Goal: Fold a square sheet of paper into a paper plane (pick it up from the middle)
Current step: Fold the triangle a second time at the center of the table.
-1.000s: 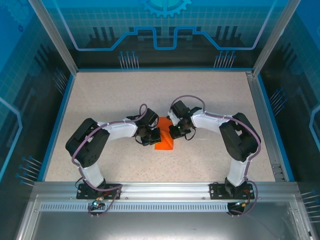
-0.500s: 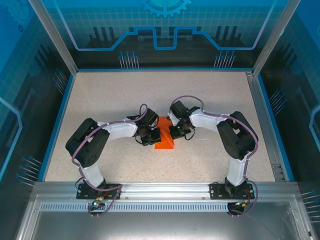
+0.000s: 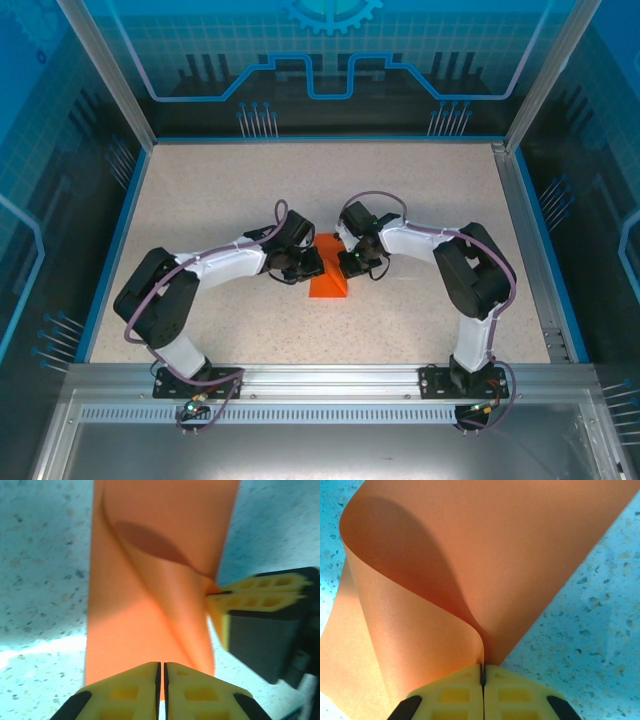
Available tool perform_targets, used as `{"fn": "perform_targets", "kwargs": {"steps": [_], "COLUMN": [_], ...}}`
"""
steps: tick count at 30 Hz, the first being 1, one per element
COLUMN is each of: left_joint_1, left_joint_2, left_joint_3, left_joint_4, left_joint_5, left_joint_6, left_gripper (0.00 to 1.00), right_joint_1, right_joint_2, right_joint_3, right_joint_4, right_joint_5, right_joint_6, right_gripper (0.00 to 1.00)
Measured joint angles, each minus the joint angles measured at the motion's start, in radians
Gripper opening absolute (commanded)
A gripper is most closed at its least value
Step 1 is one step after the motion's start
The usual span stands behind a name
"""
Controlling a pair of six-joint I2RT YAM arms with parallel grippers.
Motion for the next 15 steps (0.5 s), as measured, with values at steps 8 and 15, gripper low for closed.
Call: {"fn": "perform_targets", "kwargs": {"steps": [8,15], "left_joint_1": [0.035,0.041], "left_joint_2": [0.013,0.066], "left_joint_3": [-0.016,-0.016], "left_joint_4": [0.204,0.274], "left_joint_5": [0.074,0.09], "left_joint_6": [-0.093,-0.126], "left_gripper": [0.12,0.11], "right_joint_1": [0.0,0.0], "right_joint_2": [0.0,0.0], "right_joint_3": [0.0,0.0], "right_joint_4": [0.001,0.001], "right_joint_5": [0.0,-0.001], "right_joint_6": [0.0,0.0], "right_gripper": [0.06,0.05]}}
